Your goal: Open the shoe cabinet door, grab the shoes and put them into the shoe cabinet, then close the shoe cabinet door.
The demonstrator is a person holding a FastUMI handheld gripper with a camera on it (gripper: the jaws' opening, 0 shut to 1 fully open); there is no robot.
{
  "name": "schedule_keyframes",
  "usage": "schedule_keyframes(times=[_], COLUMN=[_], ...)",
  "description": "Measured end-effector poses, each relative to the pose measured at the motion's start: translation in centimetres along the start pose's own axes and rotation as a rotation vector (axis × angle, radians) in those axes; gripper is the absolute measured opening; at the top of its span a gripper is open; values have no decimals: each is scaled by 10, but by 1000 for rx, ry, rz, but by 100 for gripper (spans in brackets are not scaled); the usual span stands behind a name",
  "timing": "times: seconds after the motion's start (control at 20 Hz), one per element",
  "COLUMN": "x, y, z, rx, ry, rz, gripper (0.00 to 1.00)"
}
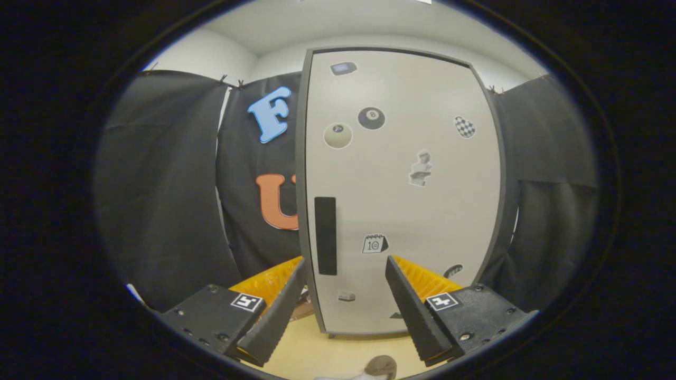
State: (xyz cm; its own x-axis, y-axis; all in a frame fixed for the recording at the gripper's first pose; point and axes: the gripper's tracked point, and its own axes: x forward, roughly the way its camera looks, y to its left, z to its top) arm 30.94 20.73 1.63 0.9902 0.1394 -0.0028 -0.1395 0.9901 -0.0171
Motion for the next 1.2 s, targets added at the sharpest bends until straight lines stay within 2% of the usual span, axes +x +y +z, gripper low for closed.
schedule_keyframes(times=[0.25,0.45,0.55,0.85,1.1,1.2], x=[58,81,87,96,99,99], y=[11,15,17,22,24,24], z=[-6,-8,-8,-18,-22,-22], rx=[-8,6,8,3,10,15], ry=[21,40,48,101,109,112], rz=[-5,-11,-11,2,-11,-12], gripper=[98,96,93,72,45,41])
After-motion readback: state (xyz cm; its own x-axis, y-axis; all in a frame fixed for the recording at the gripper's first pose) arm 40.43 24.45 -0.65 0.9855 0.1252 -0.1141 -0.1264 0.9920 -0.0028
